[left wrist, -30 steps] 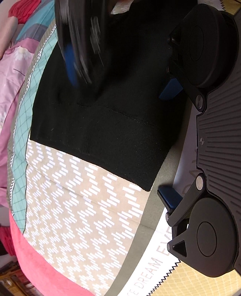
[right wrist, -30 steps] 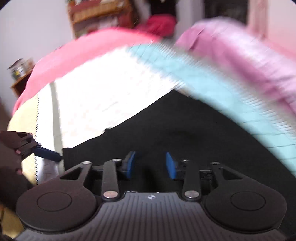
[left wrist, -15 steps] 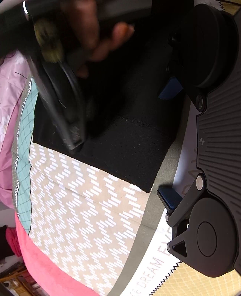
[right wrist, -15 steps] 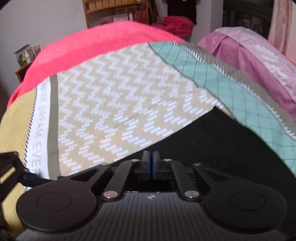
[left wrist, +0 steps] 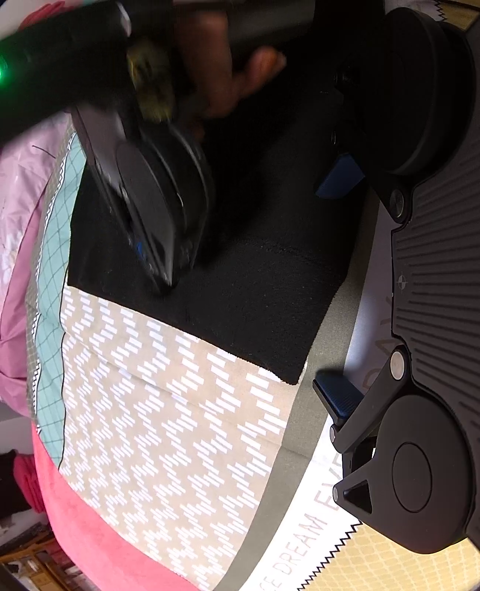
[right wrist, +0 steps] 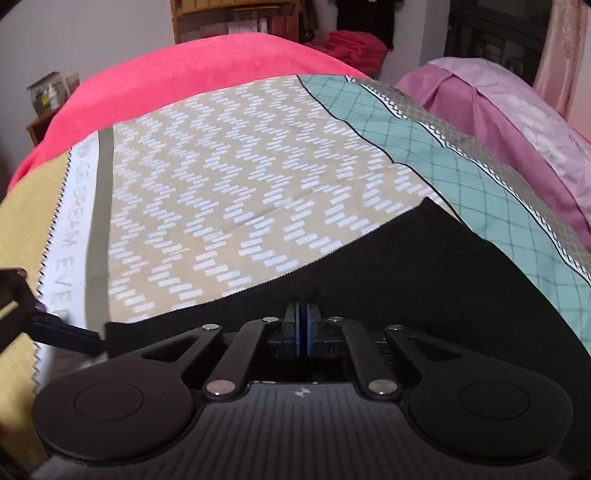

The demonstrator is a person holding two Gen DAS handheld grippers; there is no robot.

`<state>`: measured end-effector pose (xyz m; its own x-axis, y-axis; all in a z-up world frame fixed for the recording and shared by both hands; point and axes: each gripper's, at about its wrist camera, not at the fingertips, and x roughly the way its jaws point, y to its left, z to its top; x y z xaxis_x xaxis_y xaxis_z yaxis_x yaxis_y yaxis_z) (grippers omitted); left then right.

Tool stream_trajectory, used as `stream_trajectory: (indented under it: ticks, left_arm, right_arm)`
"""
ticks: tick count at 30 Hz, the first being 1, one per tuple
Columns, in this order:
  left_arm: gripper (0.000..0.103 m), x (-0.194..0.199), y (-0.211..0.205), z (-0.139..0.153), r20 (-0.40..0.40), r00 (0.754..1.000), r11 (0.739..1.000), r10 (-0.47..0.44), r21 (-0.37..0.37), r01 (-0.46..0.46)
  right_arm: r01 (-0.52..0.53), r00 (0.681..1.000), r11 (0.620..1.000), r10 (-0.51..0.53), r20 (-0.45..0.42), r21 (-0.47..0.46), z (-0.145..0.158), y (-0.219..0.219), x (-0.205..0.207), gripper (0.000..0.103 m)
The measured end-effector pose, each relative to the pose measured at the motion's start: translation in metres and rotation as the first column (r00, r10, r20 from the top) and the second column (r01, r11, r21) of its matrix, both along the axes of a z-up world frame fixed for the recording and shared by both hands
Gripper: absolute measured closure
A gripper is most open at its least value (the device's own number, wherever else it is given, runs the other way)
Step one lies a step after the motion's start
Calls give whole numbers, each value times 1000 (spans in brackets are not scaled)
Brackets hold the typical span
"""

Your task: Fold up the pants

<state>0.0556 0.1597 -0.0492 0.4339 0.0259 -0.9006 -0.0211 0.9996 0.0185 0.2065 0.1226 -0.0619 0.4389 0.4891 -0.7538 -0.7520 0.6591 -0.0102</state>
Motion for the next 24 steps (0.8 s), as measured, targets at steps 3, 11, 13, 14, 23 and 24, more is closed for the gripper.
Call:
stream_trajectory:
  ticks: [3, 11, 13, 14, 23, 24]
  left_arm:
    - [0, 0, 2, 5, -13, 1000, 1000, 17, -20, -17]
    - [0, -10, 24, 36, 14, 998, 995, 57, -83, -55]
    - [0, -3, 20, 42, 45, 998, 996, 33, -81, -30]
    - [0, 2, 16, 42, 58, 998, 997, 15, -81, -10]
    - [0, 31, -15, 5, -42, 989, 988, -141, -70, 138]
    - [0, 32, -14, 5, -46, 989, 988, -141, -77, 137]
  right_arm:
    - [26, 999, 999, -25, -40, 26, 2, -3, 5, 94]
    - [156, 987, 985, -159, 33, 68, 47, -57, 13, 67]
    - [266, 963, 963, -265, 42, -42, 32, -56, 33, 82]
    - [294, 955, 952, -295, 4, -86, 20, -54, 44, 95]
    - [316, 949, 949, -316, 3, -8, 27, -73, 34, 67]
    - [346, 938, 938, -346, 18, 6, 31, -84, 30, 55]
